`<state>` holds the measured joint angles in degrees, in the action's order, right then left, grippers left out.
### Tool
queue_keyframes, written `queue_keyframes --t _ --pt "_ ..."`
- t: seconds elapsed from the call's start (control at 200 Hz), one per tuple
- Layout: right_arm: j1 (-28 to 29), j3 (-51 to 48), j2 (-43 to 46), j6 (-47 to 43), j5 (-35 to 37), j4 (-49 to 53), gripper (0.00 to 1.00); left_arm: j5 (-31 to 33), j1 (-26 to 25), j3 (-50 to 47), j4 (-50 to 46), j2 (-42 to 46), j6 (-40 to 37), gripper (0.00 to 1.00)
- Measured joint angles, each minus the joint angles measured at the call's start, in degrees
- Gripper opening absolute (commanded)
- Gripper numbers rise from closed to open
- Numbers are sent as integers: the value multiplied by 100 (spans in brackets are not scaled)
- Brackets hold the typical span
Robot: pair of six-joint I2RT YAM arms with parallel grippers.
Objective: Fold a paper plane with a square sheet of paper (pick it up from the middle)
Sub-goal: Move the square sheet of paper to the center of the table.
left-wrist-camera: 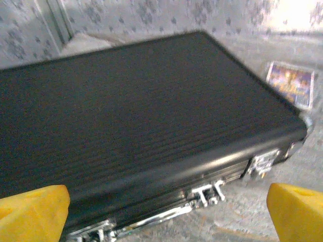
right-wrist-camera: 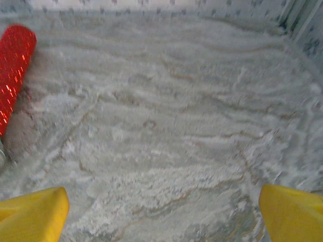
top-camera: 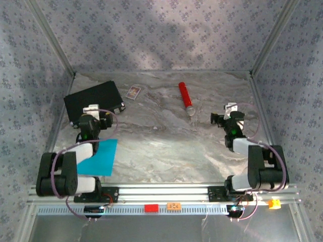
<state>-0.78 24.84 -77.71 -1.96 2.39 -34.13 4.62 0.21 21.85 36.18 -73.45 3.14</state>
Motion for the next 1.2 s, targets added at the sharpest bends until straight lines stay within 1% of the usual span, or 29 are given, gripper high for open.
queue_keyframes --t 0.06,0.145,0.21,0.28,0.38,0.495,0.59,0.695,0.834,0.899,1.199 --pt "11 168 372 120 46 455 99 188 0 175 -546 376 313 100" --pt "50 562 796 404 31 1200 99 553 2 704 -1707 776 973 100" --pt "94 935 1003 756 -74 1784 99 761 2 1158 -2555 933 1502 100" --pt "122 1346 1147 1338 -275 2424 99 918 2 1508 -3359 1119 2063 100" --pt "131 1744 1196 2081 -809 3145 99 815 7 1499 -4111 1497 2643 100" --pt "166 1670 1193 2798 -1744 3368 99 426 4 1169 -4800 2002 3191 100" --pt "400 1447 1180 3195 -2341 3357 99 37 4 874 -5165 2282 3550 100" --pt "992 1349 1128 3440 -2636 3421 99 -310 4 590 -5521 2358 3862 100" --pt "1781 1349 1060 3563 -2621 3421 99 -579 -28 317 -5779 2352 4135 100" --pt "2020 1355 992 3565 -2575 3423 99 -675 -66 282 -5849 2334 4232 100" --pt "2479 1390 693 3665 -2345 3397 99 -767 -96 197 -5873 2061 4450 100"
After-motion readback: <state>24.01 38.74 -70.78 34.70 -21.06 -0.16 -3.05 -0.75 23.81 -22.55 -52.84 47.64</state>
